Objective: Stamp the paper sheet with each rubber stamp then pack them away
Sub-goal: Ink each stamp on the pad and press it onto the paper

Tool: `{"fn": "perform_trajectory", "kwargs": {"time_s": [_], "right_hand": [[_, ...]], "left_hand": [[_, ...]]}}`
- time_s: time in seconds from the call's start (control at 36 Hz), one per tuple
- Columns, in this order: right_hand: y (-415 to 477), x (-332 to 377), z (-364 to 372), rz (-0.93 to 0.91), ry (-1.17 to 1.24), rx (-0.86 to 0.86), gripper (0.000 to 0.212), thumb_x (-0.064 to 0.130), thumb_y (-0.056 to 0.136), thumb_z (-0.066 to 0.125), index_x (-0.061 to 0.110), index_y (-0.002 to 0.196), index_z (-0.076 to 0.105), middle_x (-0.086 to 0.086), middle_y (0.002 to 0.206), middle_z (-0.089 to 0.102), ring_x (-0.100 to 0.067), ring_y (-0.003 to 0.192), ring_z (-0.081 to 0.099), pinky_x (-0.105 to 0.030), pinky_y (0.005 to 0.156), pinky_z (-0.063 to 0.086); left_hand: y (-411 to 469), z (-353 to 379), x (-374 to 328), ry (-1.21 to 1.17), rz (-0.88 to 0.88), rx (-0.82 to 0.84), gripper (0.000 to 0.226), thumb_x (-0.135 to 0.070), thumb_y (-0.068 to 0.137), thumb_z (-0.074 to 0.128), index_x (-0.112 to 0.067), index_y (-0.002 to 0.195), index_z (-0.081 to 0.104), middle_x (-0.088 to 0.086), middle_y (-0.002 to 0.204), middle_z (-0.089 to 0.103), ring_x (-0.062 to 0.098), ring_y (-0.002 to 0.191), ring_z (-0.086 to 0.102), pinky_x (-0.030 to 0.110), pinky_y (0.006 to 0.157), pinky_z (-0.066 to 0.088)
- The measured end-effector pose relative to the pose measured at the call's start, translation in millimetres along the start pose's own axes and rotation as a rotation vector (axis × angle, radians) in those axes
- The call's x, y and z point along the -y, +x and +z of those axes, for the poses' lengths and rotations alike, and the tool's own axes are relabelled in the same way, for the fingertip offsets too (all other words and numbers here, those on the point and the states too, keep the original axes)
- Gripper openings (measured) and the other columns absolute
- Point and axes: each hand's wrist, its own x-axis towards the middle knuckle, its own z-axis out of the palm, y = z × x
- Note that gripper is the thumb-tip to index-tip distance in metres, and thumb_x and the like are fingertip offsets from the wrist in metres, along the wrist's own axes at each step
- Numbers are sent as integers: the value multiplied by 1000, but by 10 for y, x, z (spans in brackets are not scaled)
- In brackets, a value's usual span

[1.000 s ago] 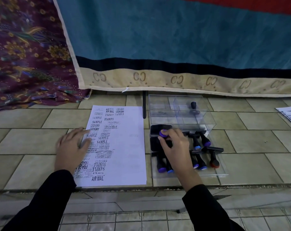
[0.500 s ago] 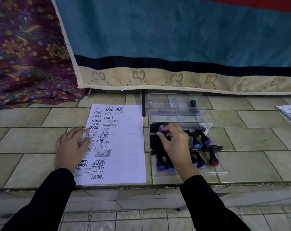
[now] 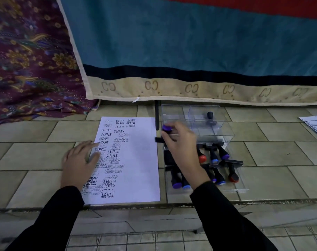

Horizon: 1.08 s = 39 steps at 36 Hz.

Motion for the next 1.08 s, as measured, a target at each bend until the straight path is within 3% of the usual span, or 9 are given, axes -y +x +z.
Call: {"fn": "perform_trajectory", "kwargs": {"time_s": [0.11,0.22,0.31,0.36,0.47,0.56,0.61,0.75,1.08], "right_hand": [[327,163,369,0,107,48,17,8,83,69,8,99,65,-7,94,67,-6,77,63,-11,70,54],[602,174,775,5,55,194,11,7,86,64,9,96,64,-8,94,66,-20,81,64,-38,75,56],[700,130,989,29,-10,305,8,6,88,60,6,96,62,-11,95,65,-26,85,63,-42,77,54],[705,83,1081,29,-27,321,7,3,87,58,5,93,62,-12,94,64,-26,85,61,-31,75,51],[677,19,1165,51,-99,298,6,4,87,56,8,91,60,-8,95,59,-16,74,52,7,67,25],[711,16,1204,62,-104,274,7,6,88,56,7,94,60,-8,99,59,-14,76,46,12,67,19],[739,22,1223,58,-105,276,8,7,89,57,6,95,61,-9,99,60,-15,78,48,8,67,25],[737,54,1244,28,-71,315,5,0,87,56,1,90,59,-11,94,57,-23,81,54,-30,69,46],[680,71,1284,27,-72,336,5,0,88,53,4,89,55,-13,96,56,-23,80,53,-27,65,42]], "left_hand": [[7,-12,-13,-1,10,3,42,-44,84,48,-30,121,64,-5,136,57,22,128,49,43,111,24],[2,-20,-20,-26,8,-1,42,-44,83,48,-30,120,64,-5,136,58,22,128,49,43,112,25],[3,-23,-18,-36,6,-6,42,-45,83,48,-31,119,64,-6,135,58,21,128,48,44,112,25],[7,-23,-10,-45,11,-11,42,-46,83,47,-32,119,64,-7,134,58,20,127,49,45,113,26],[10,-13,3,-50,12,-11,43,-49,82,46,-34,119,63,-8,134,58,19,127,49,46,113,27],[8,-5,-5,-32,-1,-10,41,-46,83,48,-35,120,63,-8,136,57,19,130,46,41,112,22],[4,-7,-14,-27,-5,-8,40,-44,84,49,-34,120,63,-8,136,56,19,130,45,38,111,20],[-8,-37,-45,-35,-12,-4,40,-43,84,50,-33,120,64,-7,138,55,18,130,43,33,111,15],[-20,-61,-76,-17,-5,2,41,-43,84,49,-32,121,64,-7,137,55,19,130,44,35,112,17]]}}
